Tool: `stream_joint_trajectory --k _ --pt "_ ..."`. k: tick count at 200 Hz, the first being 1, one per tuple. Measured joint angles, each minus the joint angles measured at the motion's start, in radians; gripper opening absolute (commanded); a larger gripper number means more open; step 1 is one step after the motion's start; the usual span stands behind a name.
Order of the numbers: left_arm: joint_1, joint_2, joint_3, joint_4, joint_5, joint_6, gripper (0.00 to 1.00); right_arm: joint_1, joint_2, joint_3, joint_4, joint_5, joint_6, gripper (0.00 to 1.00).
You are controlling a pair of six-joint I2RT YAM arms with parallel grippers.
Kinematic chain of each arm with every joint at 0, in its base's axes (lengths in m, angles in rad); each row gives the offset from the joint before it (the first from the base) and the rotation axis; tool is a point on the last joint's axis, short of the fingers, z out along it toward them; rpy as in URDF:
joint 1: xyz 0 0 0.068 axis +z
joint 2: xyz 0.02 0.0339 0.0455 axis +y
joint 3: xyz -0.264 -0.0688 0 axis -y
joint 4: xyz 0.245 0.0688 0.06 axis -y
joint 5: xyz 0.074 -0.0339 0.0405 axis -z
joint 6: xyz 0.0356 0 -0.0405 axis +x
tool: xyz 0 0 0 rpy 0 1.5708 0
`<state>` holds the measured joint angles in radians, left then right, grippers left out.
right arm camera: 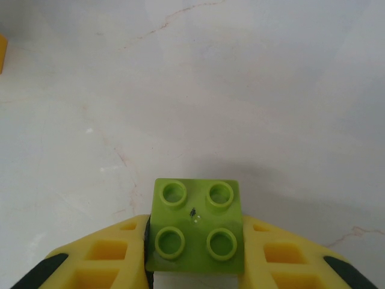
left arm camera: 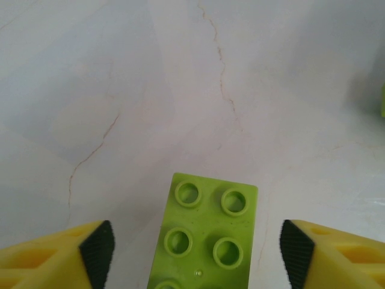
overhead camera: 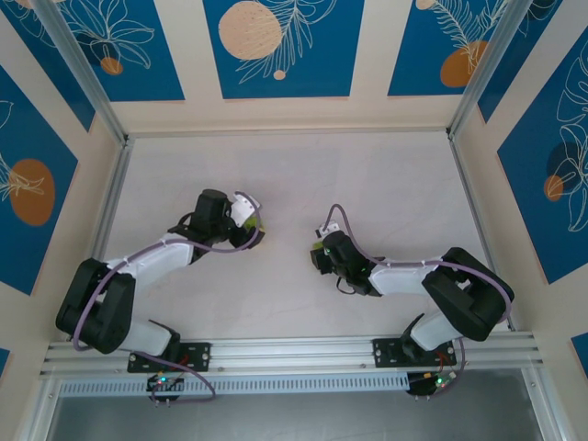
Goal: Assemble a carrot with lego
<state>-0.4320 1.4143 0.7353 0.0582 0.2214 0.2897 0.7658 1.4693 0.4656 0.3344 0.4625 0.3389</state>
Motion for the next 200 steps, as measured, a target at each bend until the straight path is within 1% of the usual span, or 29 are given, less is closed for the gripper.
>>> stream_joint_trajectory --k 17,46,62,87,102,112,138,181,200 --pt "0.0 0.008 0.009 -0.008 0.008 0.008 0.66 -0.001 0.0 0.0 -0.006 0.0 0.0 0.1" --pt "0.0 0.014 0.014 -0.024 0.016 0.014 0.78 -0.001 0.001 0.0 -0.008 0.0 0.0 0.1" --pt "0.0 0.015 0.015 -0.039 0.023 0.011 0.8 -0.001 0.001 0.0 -0.011 0.0 0.0 0.1" --pt "0.0 0.017 0.026 -0.064 0.032 0.014 0.78 -0.001 0.001 0.0 -0.017 -0.005 -0.003 0.09" --pt "0.0 0.021 0.039 -0.079 0.034 0.019 0.69 -0.004 0.0 0.0 -0.021 -0.009 -0.008 0.1" --pt "0.0 0.029 0.049 -0.086 0.037 0.026 0.67 -0.006 0.0 0.0 -0.025 -0.013 -0.011 0.09" --pt "0.0 0.055 0.076 -0.108 0.041 0.035 0.7 -0.009 -0.001 0.0 -0.034 -0.019 -0.016 0.1" --pt "0.0 0.073 0.098 -0.156 0.04 0.051 0.7 -0.009 -0.004 0.0 -0.038 -0.023 -0.019 0.09" --pt "0.0 0.073 0.098 -0.169 0.04 0.059 0.67 -0.012 -0.015 0.0 -0.041 -0.023 -0.019 0.09"
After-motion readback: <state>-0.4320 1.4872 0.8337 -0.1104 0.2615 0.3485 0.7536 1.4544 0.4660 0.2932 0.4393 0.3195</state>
